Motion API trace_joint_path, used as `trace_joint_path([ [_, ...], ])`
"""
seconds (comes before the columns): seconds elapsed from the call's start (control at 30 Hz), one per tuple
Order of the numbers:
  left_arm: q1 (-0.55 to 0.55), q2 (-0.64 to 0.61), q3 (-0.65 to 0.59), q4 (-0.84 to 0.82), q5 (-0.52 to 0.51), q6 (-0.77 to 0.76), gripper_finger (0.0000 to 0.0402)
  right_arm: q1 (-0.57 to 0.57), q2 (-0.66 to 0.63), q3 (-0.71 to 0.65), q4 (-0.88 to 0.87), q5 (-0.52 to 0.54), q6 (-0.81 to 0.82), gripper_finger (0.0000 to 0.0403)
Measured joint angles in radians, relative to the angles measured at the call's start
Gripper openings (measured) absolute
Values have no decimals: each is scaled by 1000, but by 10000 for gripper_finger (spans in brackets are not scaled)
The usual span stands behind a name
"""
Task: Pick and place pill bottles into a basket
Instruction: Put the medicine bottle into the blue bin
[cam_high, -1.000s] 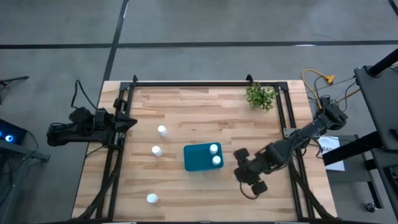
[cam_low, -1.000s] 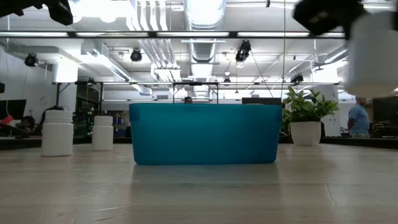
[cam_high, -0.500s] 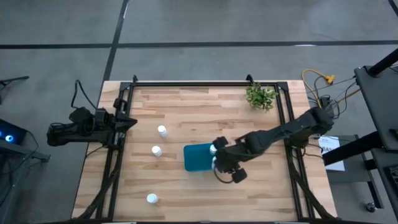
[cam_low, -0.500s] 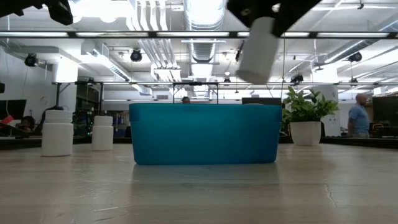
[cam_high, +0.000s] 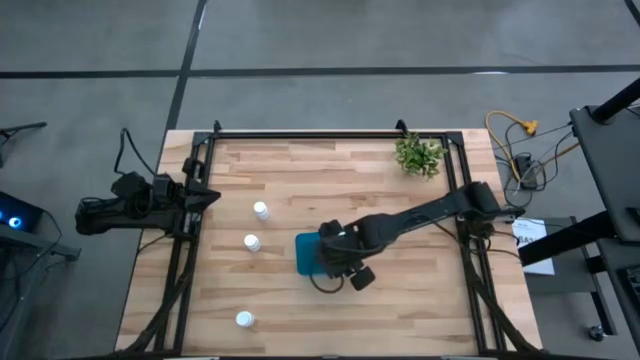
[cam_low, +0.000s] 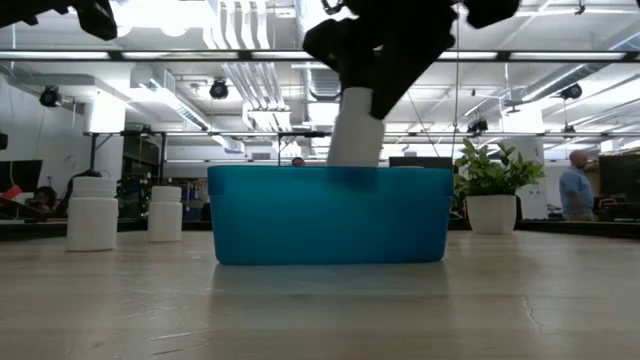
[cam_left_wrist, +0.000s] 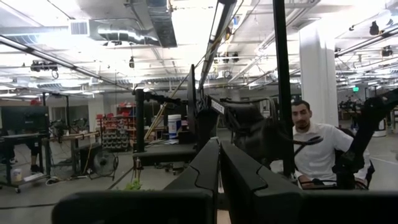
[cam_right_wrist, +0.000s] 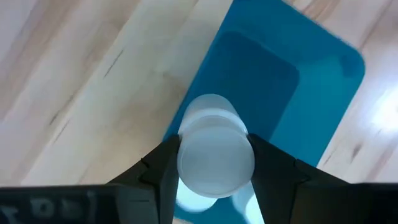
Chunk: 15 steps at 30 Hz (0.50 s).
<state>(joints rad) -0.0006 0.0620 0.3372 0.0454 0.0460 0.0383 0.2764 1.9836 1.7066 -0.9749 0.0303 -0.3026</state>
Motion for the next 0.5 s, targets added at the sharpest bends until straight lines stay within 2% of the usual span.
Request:
trace_joint_path([
  [0.2, 0, 0, 0, -1, 0, 0, 0, -30, 59, 53, -11, -1, -29, 149],
  [0.5, 0, 0, 0, -1, 0, 2, 0, -63, 118, 54, -20, -8, -60, 149],
])
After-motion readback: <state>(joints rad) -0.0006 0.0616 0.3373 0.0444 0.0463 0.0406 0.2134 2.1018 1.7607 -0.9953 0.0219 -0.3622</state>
